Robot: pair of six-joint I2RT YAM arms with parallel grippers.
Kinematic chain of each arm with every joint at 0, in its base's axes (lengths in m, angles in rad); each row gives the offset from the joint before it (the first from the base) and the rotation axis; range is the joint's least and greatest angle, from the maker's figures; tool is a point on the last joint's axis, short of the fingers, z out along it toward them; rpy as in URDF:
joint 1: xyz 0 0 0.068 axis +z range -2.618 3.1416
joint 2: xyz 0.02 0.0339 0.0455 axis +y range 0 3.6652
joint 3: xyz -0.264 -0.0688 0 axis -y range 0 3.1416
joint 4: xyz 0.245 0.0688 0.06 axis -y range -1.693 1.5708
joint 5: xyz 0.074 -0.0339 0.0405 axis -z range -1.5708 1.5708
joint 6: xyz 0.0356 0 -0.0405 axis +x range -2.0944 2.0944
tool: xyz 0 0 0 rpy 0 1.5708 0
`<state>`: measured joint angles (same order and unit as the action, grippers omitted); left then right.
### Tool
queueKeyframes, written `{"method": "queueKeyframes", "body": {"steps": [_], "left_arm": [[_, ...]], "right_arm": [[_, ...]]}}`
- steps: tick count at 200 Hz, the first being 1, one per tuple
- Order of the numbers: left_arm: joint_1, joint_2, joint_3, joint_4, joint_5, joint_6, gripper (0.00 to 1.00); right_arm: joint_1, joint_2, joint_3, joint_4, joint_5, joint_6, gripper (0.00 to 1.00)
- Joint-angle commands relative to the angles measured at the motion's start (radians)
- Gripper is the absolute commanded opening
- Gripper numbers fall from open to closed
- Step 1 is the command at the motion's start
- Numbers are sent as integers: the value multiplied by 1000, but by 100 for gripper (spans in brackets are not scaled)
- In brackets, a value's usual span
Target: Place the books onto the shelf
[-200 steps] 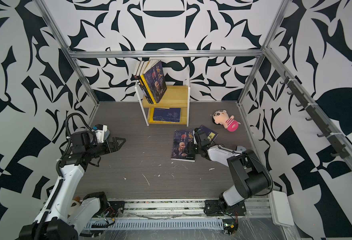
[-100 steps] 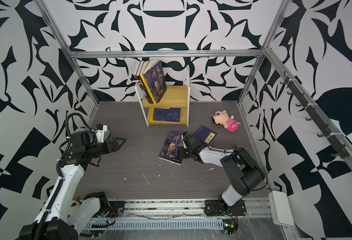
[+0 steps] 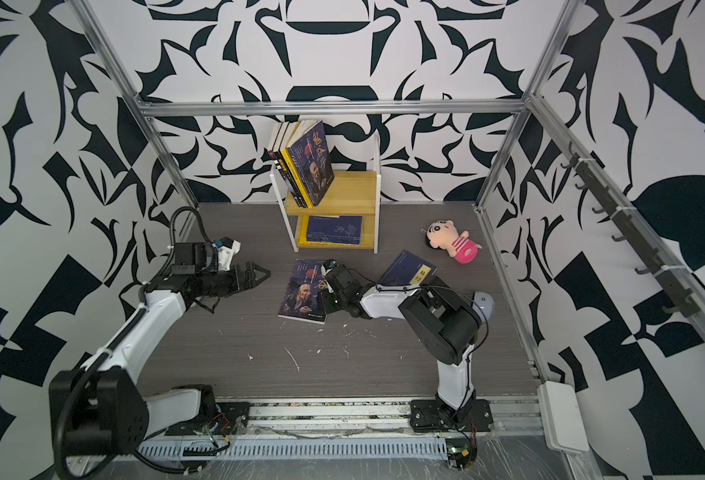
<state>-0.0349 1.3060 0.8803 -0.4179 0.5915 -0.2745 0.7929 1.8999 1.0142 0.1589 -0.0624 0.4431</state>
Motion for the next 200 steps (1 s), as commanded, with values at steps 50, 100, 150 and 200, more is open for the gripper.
{"method": "queueKeyframes", "body": {"steps": [50, 100, 150, 200], "left_arm": [[-47, 382, 144, -40, -25, -21, 100], [-73, 558, 232, -77, 55, -33, 94], [-108, 550, 158, 4, 150, -189, 86], [-181, 400, 52, 139, 283, -344, 77]], "right_arm": [[17, 24, 39, -63, 59, 116, 58], [16, 71, 71, -32, 49, 155, 56], [5, 107, 102, -10, -23, 158, 55], [-8, 95, 86, 7, -74, 141, 55]]}}
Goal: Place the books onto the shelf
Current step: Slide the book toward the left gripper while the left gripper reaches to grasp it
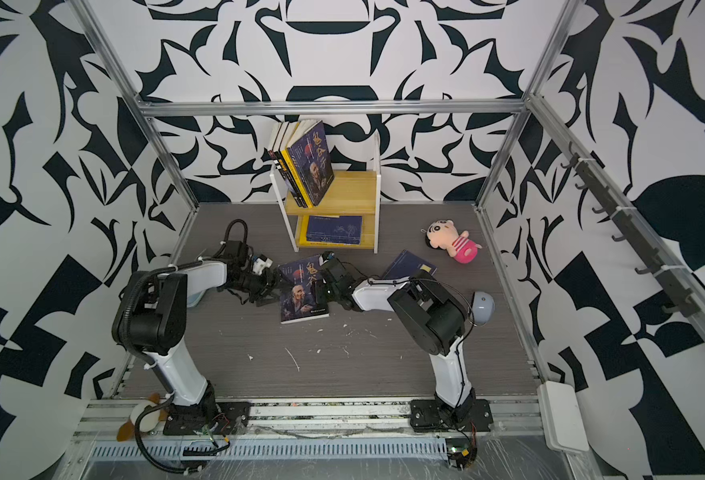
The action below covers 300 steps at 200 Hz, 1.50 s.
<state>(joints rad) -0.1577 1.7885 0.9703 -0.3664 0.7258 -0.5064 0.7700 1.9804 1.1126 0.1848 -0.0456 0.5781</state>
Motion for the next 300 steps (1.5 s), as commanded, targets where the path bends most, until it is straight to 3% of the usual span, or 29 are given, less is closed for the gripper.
{"method": "queueKeyframes", "body": {"steps": [1, 44, 92, 140, 150, 162, 182, 211, 234, 270, 300], "left_arm": [[-59, -86, -41, 92, 152, -115, 77], [-75, -165, -125, 255, 224, -238, 70], [-75, -162, -163, 392, 216, -350, 62], [-77, -118, -179, 415, 174, -369, 58], [-76, -123, -172, 376, 155, -359, 59], [-63, -157, -145, 264, 108, -288, 67], [-33, -231, -115, 71, -63, -124, 71], [47, -252, -143, 42, -183, -67, 75], [83, -255, -152, 25, -271, -52, 78], [81, -171, -154, 62, -216, -67, 77], [67, -127, -160, 83, -175, -106, 68]], "right_arm": [[14, 14, -13, -18, -93, 6, 55], [14, -3, -47, -16, -140, -10, 54], [20, -24, -117, 48, -187, 41, 52], [42, -40, -152, 70, -196, 60, 52], [43, -38, -160, 74, -188, 67, 51], [41, -42, -167, 68, -168, 62, 51], [40, -55, -168, 39, -141, 49, 51], [27, -58, -126, -12, -168, 54, 51], [18, -61, -49, -131, -186, 67, 57], [13, -58, 22, -189, -253, 136, 59], [13, -79, 39, -143, -313, 215, 56]]}}
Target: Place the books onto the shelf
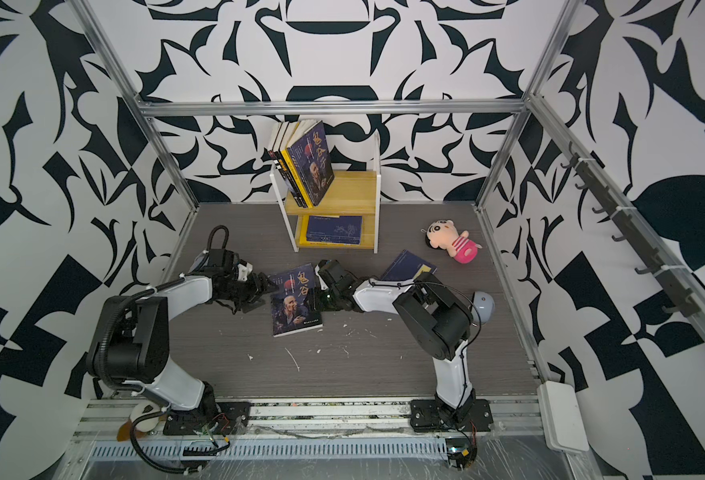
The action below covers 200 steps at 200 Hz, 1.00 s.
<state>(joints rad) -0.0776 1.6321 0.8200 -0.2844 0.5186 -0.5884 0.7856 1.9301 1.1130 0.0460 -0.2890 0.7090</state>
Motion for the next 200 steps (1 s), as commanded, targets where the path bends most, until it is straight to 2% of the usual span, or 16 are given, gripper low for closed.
{"method": "queueKeyframes", "body": {"steps": [1, 31, 66, 150, 200], "left_arm": [[-14, 30, -11, 1, 34, -25, 67], [-55, 30, -16, 27, 71, -46, 64], [-62, 23, -15, 35, 83, -59, 62], [-62, 4, -39, 54, 89, -68, 55], [-63, 3, -44, 58, 89, -73, 54]], "right_arm": [[-2, -31, 37, -1, -72, 86, 56], [-6, -94, 34, 97, -127, 174, 50], [-8, -134, 26, 169, -157, 234, 48], [-11, -34, -5, 277, -182, 320, 48], [-11, -23, 16, 240, -182, 305, 50]]}}
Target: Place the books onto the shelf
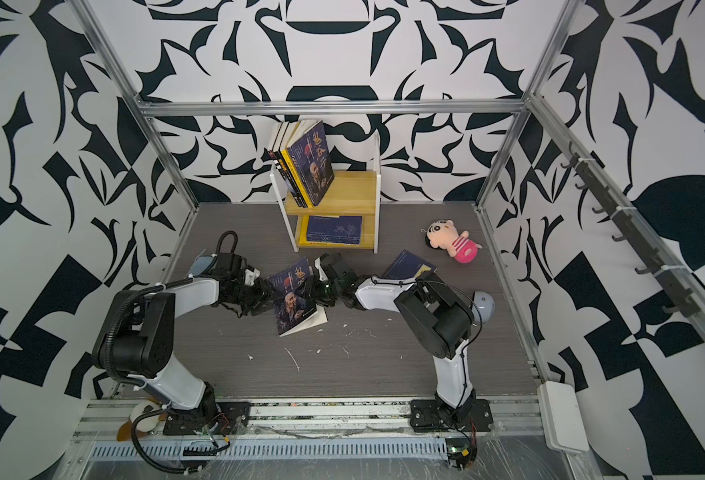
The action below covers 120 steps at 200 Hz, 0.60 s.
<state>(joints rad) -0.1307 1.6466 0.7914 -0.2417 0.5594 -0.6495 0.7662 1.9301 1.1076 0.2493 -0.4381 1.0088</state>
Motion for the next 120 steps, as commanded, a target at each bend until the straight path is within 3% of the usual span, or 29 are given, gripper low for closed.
{"method": "queueKeyframes", "body": {"steps": [1, 15, 26, 40, 58, 120], "left_arm": [[-10, -11, -15, 17, 48, -12, 54], [-11, -19, -12, 15, 48, -13, 54], [-11, -37, -11, 11, 46, -13, 56], [-9, -66, -10, 1, 34, -2, 67], [6, -113, -19, -7, 24, 16, 80], [140, -274, -33, 12, 68, 79, 100]], "right_arm": [[8, -22, 22, 36, -34, 5, 50], [7, -19, 29, 39, -52, -3, 44], [-2, -26, 25, 38, -64, -18, 32], [-23, -51, 1, 53, -75, -25, 16], [-51, -97, -33, 75, -95, -46, 5], [-123, -286, -63, 52, -251, -167, 5]]}}
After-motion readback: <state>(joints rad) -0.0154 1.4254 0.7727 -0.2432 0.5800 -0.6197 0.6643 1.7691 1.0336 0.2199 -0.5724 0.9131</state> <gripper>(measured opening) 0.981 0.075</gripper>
